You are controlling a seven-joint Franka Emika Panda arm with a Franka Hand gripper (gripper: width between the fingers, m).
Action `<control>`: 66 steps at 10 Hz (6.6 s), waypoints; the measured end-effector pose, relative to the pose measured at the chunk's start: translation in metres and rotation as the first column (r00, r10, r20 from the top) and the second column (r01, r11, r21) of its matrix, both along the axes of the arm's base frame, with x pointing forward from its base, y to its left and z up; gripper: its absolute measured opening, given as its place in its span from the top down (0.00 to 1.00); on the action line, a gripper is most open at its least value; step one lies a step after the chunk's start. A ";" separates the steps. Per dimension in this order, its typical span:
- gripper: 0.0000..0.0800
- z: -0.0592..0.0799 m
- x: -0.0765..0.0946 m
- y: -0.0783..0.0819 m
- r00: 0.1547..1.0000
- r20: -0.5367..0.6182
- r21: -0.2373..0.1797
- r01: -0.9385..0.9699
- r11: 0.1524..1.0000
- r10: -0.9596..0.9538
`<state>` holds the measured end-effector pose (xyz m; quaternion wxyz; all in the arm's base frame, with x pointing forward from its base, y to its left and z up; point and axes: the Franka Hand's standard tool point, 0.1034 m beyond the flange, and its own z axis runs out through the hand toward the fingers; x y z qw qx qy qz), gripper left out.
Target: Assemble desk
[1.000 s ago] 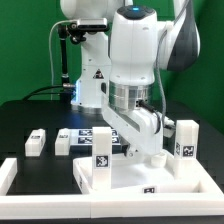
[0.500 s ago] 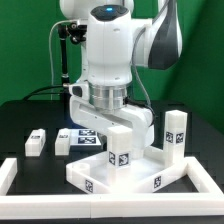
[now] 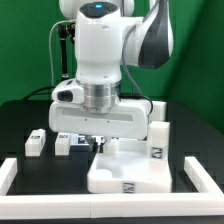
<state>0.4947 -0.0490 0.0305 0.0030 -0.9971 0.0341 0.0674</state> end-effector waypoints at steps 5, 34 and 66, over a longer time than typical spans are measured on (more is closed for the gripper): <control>0.99 -0.001 0.011 -0.009 0.943 0.008 0.019 -0.332 0.943 0.332; 0.93 -0.006 0.064 -0.025 0.698 0.009 -0.004 -0.716 0.698 0.716; 0.59 0.001 0.164 0.033 -0.002 -0.083 -0.010 -1.000 -0.003 0.997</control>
Offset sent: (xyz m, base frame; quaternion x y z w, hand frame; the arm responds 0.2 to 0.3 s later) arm 0.0000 0.0000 0.0000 0.0000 0.0000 -0.1296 0.9916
